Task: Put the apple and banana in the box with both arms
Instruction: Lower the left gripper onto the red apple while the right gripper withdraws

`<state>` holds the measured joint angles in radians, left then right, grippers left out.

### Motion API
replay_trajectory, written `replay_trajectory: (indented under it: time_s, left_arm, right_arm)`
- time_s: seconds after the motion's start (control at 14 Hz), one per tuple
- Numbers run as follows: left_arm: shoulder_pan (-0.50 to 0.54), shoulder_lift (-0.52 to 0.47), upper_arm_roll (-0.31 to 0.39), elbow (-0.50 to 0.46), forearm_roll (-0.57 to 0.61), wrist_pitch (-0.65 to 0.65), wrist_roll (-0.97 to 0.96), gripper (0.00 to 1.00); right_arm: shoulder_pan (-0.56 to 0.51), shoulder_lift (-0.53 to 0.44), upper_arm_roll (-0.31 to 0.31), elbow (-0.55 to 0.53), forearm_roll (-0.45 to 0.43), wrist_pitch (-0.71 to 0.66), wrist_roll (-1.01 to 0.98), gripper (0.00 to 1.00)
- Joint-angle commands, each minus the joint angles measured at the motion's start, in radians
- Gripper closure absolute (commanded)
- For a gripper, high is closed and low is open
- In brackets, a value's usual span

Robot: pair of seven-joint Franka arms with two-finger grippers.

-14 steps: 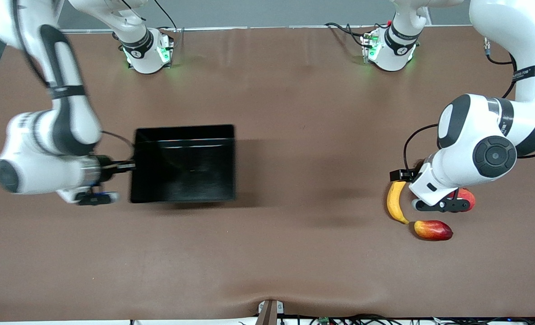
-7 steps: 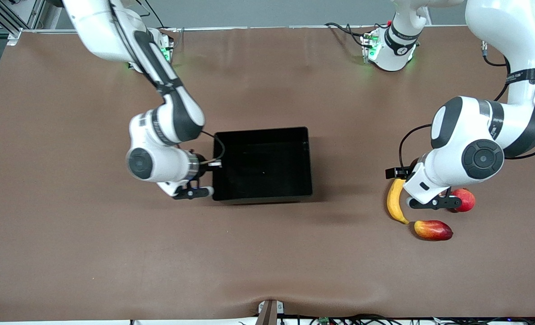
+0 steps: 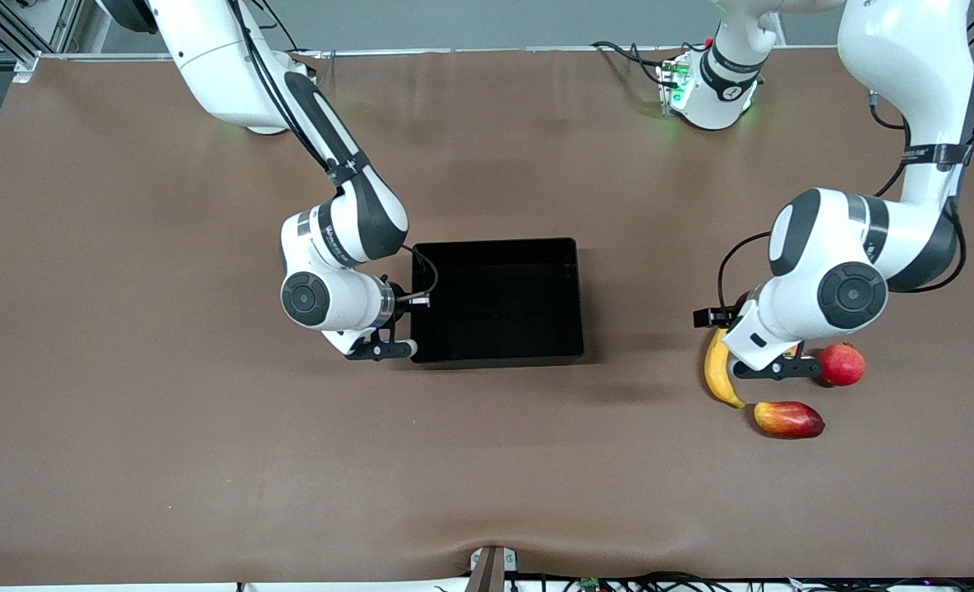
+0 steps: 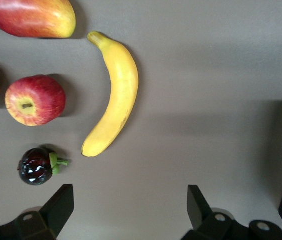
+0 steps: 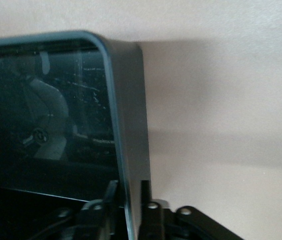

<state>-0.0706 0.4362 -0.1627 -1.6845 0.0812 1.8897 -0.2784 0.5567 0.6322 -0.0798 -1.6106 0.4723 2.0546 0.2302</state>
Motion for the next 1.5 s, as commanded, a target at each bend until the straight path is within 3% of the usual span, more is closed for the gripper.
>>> replay_trajectory:
  time_s: [0.0,0.14,0.28,0.43,0.57,0.71,1.07,1.21,1.42]
  left_arm:
    - [-0.006,0.016,0.0,-0.015,0.008,0.02,-0.027,0.0]
    - [-0.002,0.048,0.0,-0.015,0.009,0.02,-0.018,0.0]
    - [0.008,0.084,0.0,-0.014,0.063,0.049,0.01,0.0]
    - [0.006,0.104,0.0,-0.011,0.11,0.066,0.019,0.0]
    - [0.034,0.11,0.002,-0.011,0.146,0.08,0.028,0.0]
    - [0.07,0.124,0.002,-0.003,0.147,0.092,0.057,0.0]
    - [0.156,0.139,0.003,-0.007,0.221,0.141,0.079,0.0]
    - [0.164,0.157,0.005,-0.007,0.219,0.161,0.079,0.0]
    - [0.178,0.19,0.012,-0.007,0.221,0.198,0.081,0.0]
  right_arm:
    - [-0.065,-0.047,-0.003,0.07,0.023,-0.112,0.02,0.0]
    - [-0.133,-0.074,-0.011,0.211,0.008,-0.343,0.034,0.0]
    - [-0.207,-0.074,-0.061,0.346,0.002,-0.52,0.029,0.0]
    - [-0.27,-0.074,-0.119,0.415,-0.029,-0.603,-0.056,0.0]
    - [-0.36,-0.077,-0.123,0.475,-0.057,-0.703,-0.278,0.0]
    - [-0.446,-0.106,-0.126,0.521,-0.061,-0.804,-0.333,0.0]
    - [-0.465,-0.273,-0.114,0.511,-0.501,-0.829,-0.388,0.0]
    - [-0.491,-0.328,-0.116,0.471,-0.517,-0.856,-0.405,0.0]
    - [-0.526,-0.477,-0.12,0.303,-0.518,-0.799,-0.405,0.0]
